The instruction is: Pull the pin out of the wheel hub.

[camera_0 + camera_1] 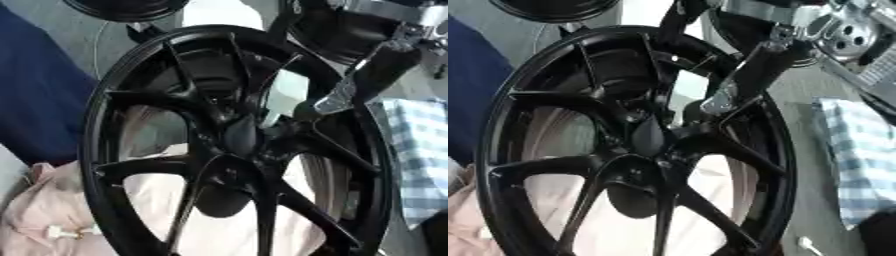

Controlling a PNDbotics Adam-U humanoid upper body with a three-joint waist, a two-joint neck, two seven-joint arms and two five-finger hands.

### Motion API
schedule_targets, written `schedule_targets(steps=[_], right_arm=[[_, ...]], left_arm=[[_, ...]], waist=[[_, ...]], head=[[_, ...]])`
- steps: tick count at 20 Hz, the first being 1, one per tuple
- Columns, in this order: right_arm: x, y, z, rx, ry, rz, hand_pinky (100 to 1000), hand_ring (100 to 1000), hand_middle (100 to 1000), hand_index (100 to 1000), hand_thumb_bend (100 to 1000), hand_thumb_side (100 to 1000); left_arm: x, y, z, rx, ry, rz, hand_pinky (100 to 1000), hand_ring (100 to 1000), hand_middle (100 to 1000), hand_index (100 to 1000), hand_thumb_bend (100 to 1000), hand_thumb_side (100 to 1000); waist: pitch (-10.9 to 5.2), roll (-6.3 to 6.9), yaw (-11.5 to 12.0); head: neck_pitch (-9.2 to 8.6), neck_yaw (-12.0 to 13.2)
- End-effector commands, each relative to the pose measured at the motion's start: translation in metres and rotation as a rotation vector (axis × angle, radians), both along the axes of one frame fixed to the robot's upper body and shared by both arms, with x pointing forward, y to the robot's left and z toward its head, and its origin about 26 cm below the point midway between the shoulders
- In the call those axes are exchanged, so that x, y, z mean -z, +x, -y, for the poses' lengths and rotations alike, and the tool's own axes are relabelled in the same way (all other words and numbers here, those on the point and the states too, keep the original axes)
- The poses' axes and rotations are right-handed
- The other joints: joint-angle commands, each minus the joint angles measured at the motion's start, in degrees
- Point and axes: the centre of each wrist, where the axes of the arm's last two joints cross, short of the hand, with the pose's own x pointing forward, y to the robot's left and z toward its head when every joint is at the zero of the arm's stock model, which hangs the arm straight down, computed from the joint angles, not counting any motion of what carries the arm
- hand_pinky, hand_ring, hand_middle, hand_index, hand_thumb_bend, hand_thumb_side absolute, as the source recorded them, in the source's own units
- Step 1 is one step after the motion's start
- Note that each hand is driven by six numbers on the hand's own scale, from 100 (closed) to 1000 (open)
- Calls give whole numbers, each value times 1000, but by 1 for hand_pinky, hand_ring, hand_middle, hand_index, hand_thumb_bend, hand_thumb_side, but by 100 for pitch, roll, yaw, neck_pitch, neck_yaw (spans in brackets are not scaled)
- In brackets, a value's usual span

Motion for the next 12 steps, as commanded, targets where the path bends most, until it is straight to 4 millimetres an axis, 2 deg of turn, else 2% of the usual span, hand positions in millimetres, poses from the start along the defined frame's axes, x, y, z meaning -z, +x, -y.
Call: schedule_targets(steps=[1, 6, 12], right_arm=[[-4, 2, 8, 83, 16, -21, 794, 727, 603, 747, 677, 281], [5, 10, 13, 182, 63, -93, 779, 711, 587, 736, 673, 285], [9, 8, 7, 249, 90, -161, 771, 703, 581, 729, 669, 287]], left_arm=[[-13, -3, -2, -7, 33, 29, 723, 587, 465, 661, 132, 749], [-13, -3, -2, -3, 30, 25, 723, 587, 465, 661, 133, 751], [-12, -3, -2, -4, 25, 21, 723, 587, 465, 660, 132, 751]], waist=[[-107, 45, 4], [-127, 38, 21], [-166, 29, 23]], head=[[42, 22], [136, 27], [256, 35]])
